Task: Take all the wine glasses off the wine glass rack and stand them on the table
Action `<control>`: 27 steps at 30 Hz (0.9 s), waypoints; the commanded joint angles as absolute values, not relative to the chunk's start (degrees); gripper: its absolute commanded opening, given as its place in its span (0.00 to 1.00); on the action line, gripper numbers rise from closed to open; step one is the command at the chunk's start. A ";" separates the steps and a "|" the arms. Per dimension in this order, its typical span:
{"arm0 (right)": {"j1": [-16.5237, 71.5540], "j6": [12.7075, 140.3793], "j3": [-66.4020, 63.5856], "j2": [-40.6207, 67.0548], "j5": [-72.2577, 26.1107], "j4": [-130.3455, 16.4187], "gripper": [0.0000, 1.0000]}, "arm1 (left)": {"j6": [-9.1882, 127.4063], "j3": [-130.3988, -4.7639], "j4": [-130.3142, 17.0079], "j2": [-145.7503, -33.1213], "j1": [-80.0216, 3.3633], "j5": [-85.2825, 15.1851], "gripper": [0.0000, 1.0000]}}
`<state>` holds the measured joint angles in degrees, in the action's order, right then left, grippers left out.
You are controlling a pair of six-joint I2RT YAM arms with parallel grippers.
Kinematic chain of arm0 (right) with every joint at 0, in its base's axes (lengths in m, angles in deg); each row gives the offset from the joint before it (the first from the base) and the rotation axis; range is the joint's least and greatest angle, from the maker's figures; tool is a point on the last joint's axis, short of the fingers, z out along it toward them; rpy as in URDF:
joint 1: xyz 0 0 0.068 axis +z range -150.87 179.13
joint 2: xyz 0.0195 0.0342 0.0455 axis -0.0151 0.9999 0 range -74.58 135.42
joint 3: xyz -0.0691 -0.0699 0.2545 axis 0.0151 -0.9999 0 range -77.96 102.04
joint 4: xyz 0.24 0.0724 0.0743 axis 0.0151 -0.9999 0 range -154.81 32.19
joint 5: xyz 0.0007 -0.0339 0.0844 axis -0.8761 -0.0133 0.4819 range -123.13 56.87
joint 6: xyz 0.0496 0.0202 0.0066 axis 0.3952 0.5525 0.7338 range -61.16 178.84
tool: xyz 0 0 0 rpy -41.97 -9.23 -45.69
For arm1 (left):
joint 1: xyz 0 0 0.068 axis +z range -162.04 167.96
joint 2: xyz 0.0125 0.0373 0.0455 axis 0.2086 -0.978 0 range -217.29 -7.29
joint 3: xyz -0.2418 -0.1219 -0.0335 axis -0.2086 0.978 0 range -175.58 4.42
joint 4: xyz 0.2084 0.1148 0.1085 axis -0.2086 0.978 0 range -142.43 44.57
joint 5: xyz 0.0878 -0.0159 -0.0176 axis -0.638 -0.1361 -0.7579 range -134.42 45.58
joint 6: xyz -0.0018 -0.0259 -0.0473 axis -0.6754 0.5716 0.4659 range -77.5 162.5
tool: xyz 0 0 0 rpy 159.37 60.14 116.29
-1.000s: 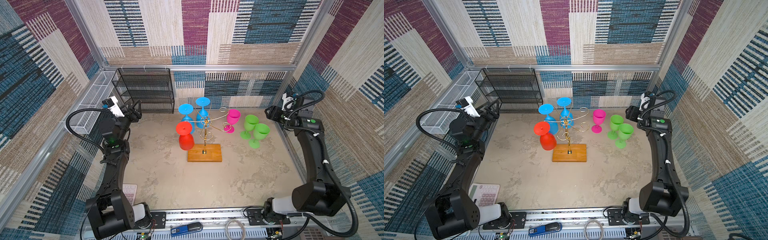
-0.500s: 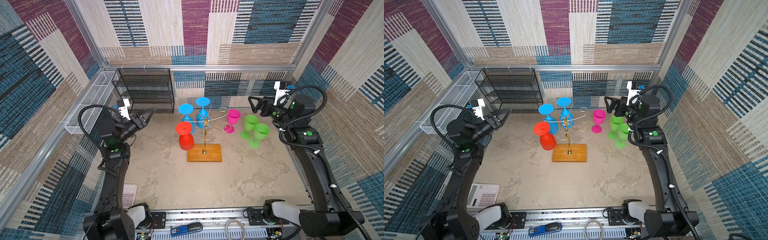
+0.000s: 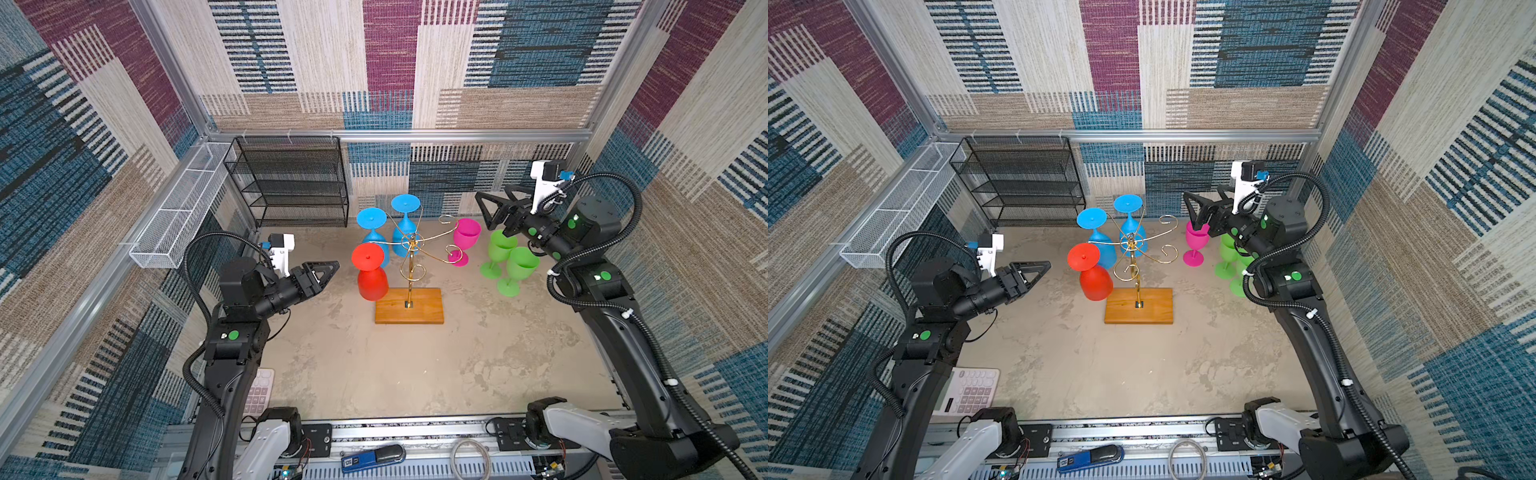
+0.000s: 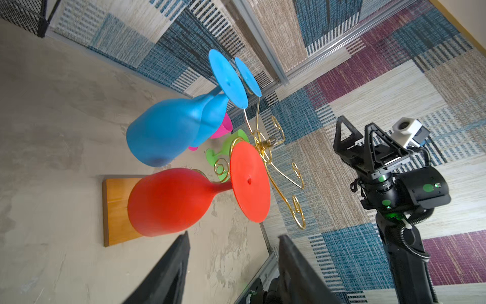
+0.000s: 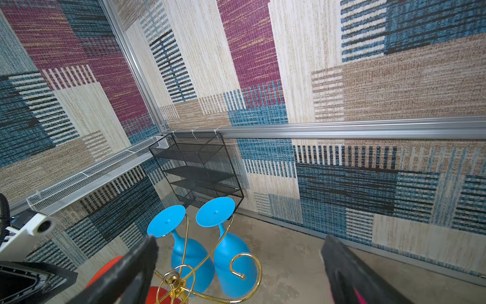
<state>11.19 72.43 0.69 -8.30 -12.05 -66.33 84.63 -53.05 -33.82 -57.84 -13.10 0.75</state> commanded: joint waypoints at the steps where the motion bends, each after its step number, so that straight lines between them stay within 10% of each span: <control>1: 11.82 72.38 -0.16 -8.97 -11.78 -63.38 0.99 | 84.69 -53.51 -32.99 -59.17 -14.80 0.47 0.57; 27: 12.38 73.95 -3.77 -9.72 -9.61 -60.54 0.99 | 99.27 -49.98 -54.82 -66.88 -21.18 -0.17 0.47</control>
<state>12.30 73.37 -3.68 -9.68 -10.14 -62.81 98.03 -49.21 -51.35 -66.54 -21.12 0.55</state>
